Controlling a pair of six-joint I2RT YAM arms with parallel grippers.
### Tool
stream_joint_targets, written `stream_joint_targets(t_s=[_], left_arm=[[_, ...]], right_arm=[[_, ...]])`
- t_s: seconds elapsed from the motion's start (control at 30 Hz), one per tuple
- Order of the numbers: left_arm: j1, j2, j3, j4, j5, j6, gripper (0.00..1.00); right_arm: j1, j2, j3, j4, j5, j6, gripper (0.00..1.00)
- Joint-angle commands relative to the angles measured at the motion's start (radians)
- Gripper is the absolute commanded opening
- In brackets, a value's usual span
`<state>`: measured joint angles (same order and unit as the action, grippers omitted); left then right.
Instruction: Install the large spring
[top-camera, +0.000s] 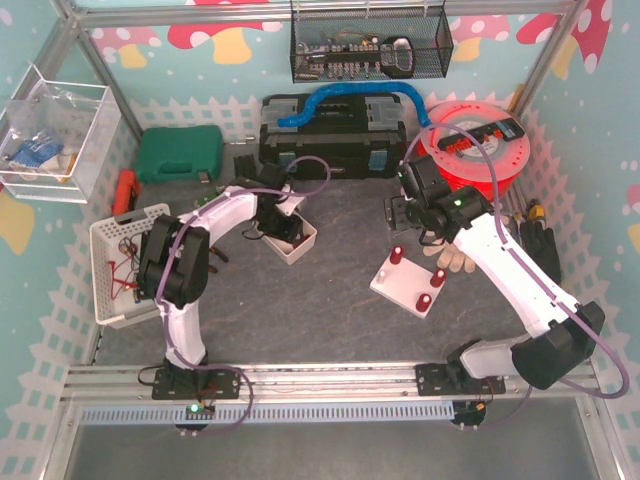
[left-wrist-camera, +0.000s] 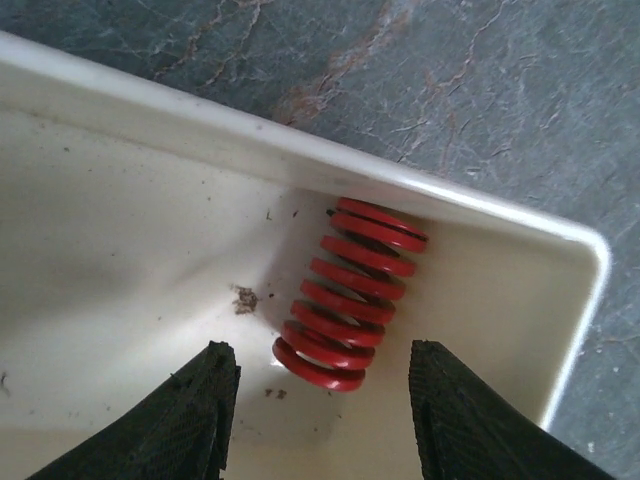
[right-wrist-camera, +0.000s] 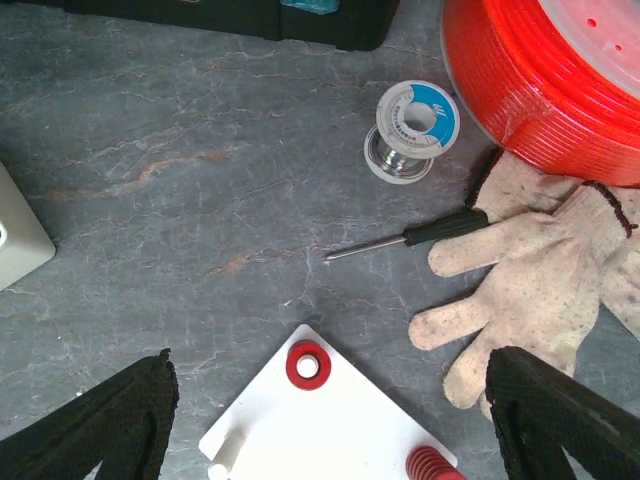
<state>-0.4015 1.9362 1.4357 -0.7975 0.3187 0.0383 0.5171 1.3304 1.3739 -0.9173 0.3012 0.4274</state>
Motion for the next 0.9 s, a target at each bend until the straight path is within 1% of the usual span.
stream_joint_targets(t_s=[0.0,0.1,0.27,0.5,0.63,0.87], left_arm=[[0.005,0.057,0.007,0.024,0.038,0.077,0.51],[0.004,0.092,0.015,0.030,0.023,0.086,0.51],[0.007,0.124,0.042,0.041,-0.101,0.102,0.49],[0.022,0.092,0.084,0.090,-0.183,0.080,0.35],[0.031,0.084,0.079,0.092,-0.176,0.077,0.30],[0.032,0.103,0.044,0.104,-0.196,0.067,0.34]], right_arm=[[-0.003,0.013,0.034,-0.025,0.019,-0.017,0.84],[-0.002,0.028,0.050,-0.029,0.029,-0.015,0.84],[-0.003,0.040,0.069,-0.042,0.042,0.001,0.84],[-0.003,0.029,0.047,-0.054,0.025,0.056,0.84],[-0.002,0.028,0.047,-0.054,0.029,0.067,0.84],[-0.003,0.034,0.064,-0.054,0.034,0.063,0.84]])
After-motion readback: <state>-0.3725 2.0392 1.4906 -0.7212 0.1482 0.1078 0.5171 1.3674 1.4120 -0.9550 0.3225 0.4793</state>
